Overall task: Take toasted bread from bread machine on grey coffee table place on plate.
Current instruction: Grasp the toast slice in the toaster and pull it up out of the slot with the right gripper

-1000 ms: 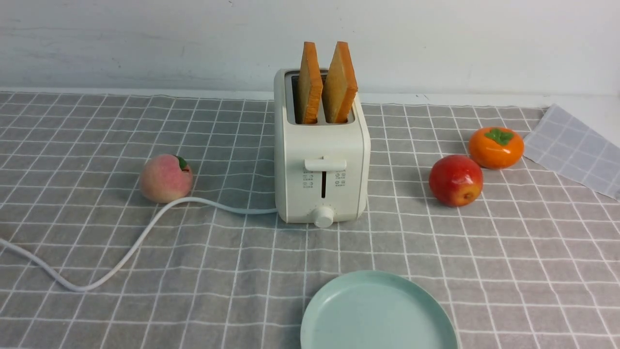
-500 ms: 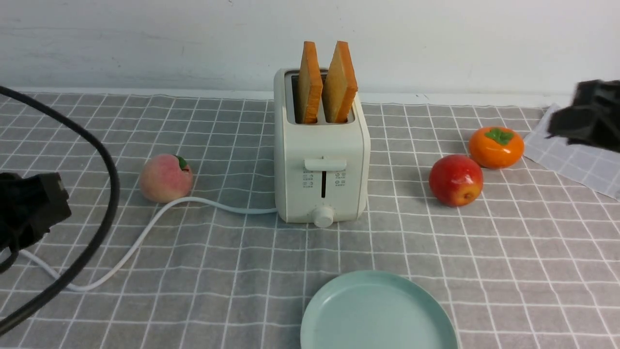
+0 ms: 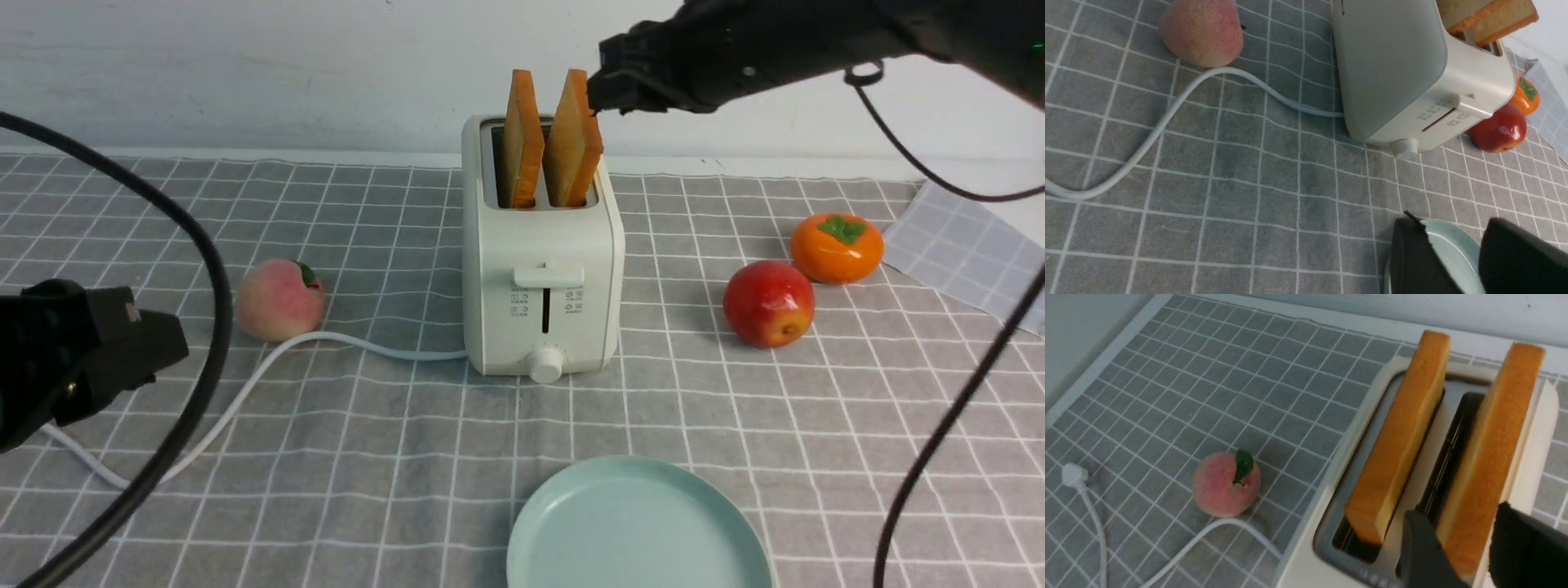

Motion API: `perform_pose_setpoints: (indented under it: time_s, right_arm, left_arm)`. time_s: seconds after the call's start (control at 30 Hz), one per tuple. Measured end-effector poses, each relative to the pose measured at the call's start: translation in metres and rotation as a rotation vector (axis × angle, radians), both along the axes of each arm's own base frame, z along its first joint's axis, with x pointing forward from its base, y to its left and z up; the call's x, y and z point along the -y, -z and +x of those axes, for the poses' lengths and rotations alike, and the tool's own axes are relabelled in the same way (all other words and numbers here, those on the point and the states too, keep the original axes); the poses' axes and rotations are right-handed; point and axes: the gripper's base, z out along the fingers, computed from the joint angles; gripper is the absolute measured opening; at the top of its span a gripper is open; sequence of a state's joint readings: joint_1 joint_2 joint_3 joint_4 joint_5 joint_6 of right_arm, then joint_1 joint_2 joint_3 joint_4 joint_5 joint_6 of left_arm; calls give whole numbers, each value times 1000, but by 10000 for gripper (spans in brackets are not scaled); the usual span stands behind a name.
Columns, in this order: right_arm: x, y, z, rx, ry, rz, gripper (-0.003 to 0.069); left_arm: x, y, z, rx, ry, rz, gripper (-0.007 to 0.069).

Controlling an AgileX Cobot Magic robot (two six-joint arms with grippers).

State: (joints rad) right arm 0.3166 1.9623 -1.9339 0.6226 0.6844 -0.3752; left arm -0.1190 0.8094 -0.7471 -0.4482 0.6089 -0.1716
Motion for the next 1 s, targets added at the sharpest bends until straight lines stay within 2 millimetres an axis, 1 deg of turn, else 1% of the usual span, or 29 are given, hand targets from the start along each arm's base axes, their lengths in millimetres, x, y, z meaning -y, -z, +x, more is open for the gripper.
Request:
perform_pose_setpoints:
  time_s: [0.03,0.13,0.27,0.53,0.67,0.93,1.0]
  right_arm:
    - [-2,3,7,5,4,-5,253]
    - [-3,8,17,12,19,-6,253]
    - [-5,16,25,13,36,-1,253]
    - [-9,45,38,-41,46,4,253]
    - [-10,48,41,-45,51,14,244]
    - [-11,48,40,-54,50,26,179]
    - [-11,47,40,-60,52,31,176]
  left_arm:
    - [1,1,-1,-9,6,-3,237]
    - [1,2,-2,-29,18,-5,237]
    - [2,4,-4,-56,31,-4,237]
    - [3,4,-4,-64,35,-4,237]
    - [3,4,-4,-64,35,-4,237]
    - [3,5,-4,-67,36,-3,237]
    - [3,5,-4,-67,36,-3,237]
